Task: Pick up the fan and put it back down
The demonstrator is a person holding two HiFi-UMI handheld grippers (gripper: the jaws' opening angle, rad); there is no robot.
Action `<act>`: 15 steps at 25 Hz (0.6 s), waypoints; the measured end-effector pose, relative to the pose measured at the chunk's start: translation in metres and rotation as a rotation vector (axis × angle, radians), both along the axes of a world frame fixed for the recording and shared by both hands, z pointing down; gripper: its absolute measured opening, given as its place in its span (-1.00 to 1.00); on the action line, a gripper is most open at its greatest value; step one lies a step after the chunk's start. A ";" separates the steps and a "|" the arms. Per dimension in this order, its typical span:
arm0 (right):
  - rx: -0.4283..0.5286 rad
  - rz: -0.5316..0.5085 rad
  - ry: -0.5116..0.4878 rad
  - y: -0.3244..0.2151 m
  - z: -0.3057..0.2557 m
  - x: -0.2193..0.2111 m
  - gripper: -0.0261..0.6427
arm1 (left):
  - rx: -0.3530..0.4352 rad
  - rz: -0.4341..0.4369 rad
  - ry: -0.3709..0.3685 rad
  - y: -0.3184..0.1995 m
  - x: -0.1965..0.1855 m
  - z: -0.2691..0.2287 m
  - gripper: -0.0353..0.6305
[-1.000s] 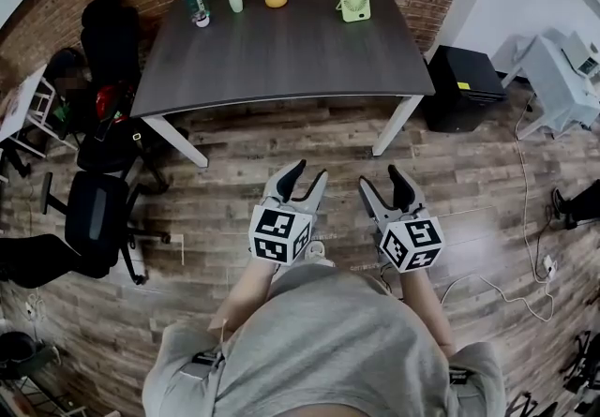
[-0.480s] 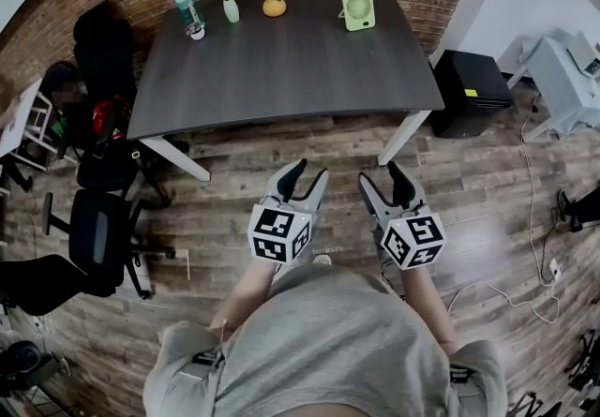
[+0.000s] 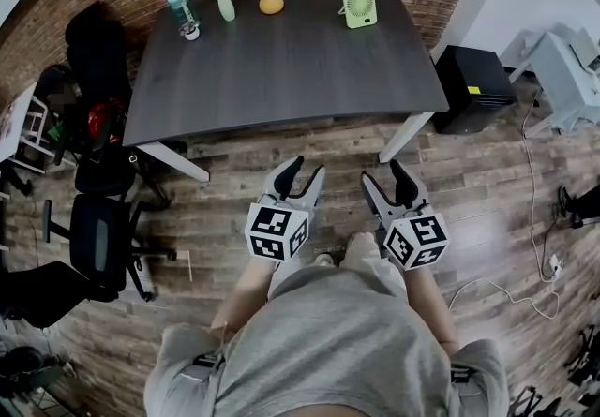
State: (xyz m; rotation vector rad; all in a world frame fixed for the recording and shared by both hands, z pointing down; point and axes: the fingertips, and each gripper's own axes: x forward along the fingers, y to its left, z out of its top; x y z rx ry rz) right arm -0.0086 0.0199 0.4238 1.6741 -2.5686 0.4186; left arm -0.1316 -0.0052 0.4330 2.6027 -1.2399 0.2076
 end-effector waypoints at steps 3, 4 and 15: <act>0.003 -0.003 0.001 -0.008 0.000 0.006 -0.11 | 0.001 -0.010 -0.002 -0.007 0.003 0.002 -0.37; 0.005 -0.006 0.001 -0.012 0.000 0.008 -0.11 | 0.001 -0.014 -0.003 -0.011 0.004 0.003 -0.37; 0.045 -0.051 0.004 -0.093 -0.001 0.031 -0.11 | 0.010 -0.047 0.001 -0.082 0.031 0.008 -0.37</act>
